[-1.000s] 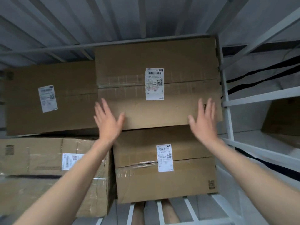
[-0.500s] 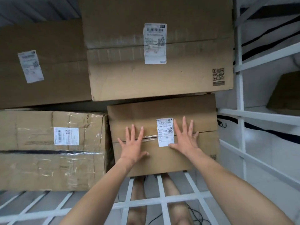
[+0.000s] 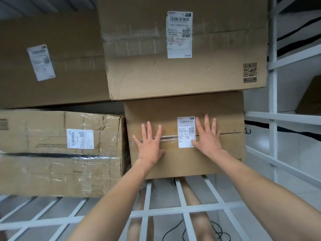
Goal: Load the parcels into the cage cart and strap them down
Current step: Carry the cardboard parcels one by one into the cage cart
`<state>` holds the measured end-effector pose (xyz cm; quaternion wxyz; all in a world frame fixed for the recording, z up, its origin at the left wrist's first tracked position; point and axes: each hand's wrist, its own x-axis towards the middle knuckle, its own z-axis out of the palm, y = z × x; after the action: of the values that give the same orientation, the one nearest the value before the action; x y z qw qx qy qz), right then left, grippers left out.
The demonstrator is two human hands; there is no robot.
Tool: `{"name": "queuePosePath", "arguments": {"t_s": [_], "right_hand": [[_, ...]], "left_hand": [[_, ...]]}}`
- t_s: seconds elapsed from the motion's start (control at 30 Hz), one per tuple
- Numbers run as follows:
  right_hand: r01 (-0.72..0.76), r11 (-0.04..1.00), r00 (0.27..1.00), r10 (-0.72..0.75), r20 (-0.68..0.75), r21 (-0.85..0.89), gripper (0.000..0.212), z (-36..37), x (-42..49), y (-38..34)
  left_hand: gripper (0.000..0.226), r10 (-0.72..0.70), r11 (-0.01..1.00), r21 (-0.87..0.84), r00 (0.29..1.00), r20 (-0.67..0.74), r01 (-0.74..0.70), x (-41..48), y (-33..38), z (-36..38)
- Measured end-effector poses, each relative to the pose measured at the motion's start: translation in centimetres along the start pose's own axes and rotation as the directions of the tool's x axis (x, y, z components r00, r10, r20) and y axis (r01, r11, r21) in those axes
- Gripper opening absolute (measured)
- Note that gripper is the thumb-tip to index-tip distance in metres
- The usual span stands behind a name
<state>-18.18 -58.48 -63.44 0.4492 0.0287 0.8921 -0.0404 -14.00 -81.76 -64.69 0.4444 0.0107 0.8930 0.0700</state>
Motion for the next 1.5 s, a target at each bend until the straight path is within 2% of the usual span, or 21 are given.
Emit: {"name": "queuePosePath", "arguments": {"t_s": [0.07, 0.17, 0.27, 0.37, 0.43, 0.5, 0.57, 0.67, 0.8, 0.9, 1.0, 1.07, 1.23, 1.3, 1.37, 1.5], "right_hand": [[0.046, 0.999, 0.998, -0.045, -0.049, 0.026, 0.097, -0.2, -1.6, -3.2], [0.197, 0.977, 0.978, -0.189, -0.086, 0.085, 0.094, 0.5, -5.1, -11.2], [0.375, 0.919, 0.927, -0.375, -0.023, 0.124, 0.097, 2.6, -8.7, -20.4], [0.534, 0.836, 0.835, -0.545, 0.079, 0.126, 0.1, 6.3, -11.0, -28.8], [0.571, 0.821, 0.814, -0.57, 0.109, 0.03, 0.103, 8.4, -11.2, -32.7], [0.515, 0.855, 0.853, -0.504, 0.136, -0.064, 0.112, 9.9, -11.1, -35.1], [0.427, 0.896, 0.899, -0.407, 0.159, -0.12, 0.12, 10.9, -10.5, -36.0], [0.372, 0.908, 0.926, -0.351, 0.135, -0.19, 0.121, 10.8, -8.2, -35.9], [0.421, 0.885, 0.907, -0.405, 0.118, -0.201, 0.119, 8.4, -5.4, -34.8], [0.444, 0.87, 0.896, -0.422, 0.141, -0.216, 0.109, 7.5, -6.1, -34.0], [0.388, 0.902, 0.92, -0.367, 0.137, -0.188, 0.098, 5.6, -7.8, -33.4], [0.338, 0.927, 0.94, -0.324, 0.107, -0.16, 0.095, 3.2, -9.1, -32.6], [0.178, 0.981, 0.982, -0.182, -0.046, -0.076, 0.093, -5.4, -14.7, -28.9], [0.099, 0.995, 0.987, -0.098, -0.13, -0.001, 0.094, -9.8, -17.6, -27.1], [0.042, 0.996, 0.977, -0.024, -0.21, 0.081, 0.095, -14.2, -20.8, -25.2], [-0.014, 0.982, 0.925, 0.083, -0.37, 0.187, 0.093, -21.6, -26.9, -20.3]], "left_hand": [[0.105, 0.025, 0.999, 0.023, 0.998, -0.064, -0.023, -1.2, -2.1, -1.3], [0.107, -0.008, 1.0, 0.013, 0.99, -0.138, 0.01, -4.1, -7.6, -2.9], [0.121, -0.072, 0.997, -0.002, 0.991, -0.116, 0.073, -7.8, -15.2, -2.6], [0.132, -0.133, 0.988, 0.067, 0.989, -0.065, 0.137, -10.5, -23.3, -0.5], [0.138, -0.18, 0.975, 0.13, 0.984, -0.008, 0.18, -11.7, -27.8, 0.9], [0.143, -0.219, 0.965, 0.159, 0.974, 0.057, 0.207, -12.6, -30.4, 1.8], [0.147, -0.233, 0.968, 0.111, 0.968, 0.091, 0.223, -12.5, -31.6, 2.5], [0.151, -0.203, 0.979, 0.025, 0.973, 0.107, 0.202, -10.5, -31.2, 2.0], [0.15, -0.186, 0.98, -0.049, 0.977, 0.108, 0.192, -8.4, -30.7, 0.6], [0.149, -0.196, 0.979, -0.041, 0.976, 0.095, 0.201, -9.0, -30.6, 0.6], [0.141, -0.209, 0.976, -0.054, 0.976, 0.067, 0.213, -10.2, -29.4, -0.9], [0.134, -0.163, 0.984, -0.071, 0.986, 0.03, 0.165, -11.0, -27.5, -3.2], [0.125, -0.019, 1.0, -0.018, 0.996, -0.09, 0.018, -14.9, -19.5, -12.4], [0.117, 0.03, 0.997, -0.06, 0.987, -0.159, -0.04, -17.2, -16.0, -16.9], [0.111, 0.066, 0.989, -0.112, 0.971, -0.231, -0.094, -19.9, -12.7, -21.2], [0.101, 0.106, 0.982, -0.111, 0.927, -0.359, -0.155, -24.8, -6.3, -27.3]]}}
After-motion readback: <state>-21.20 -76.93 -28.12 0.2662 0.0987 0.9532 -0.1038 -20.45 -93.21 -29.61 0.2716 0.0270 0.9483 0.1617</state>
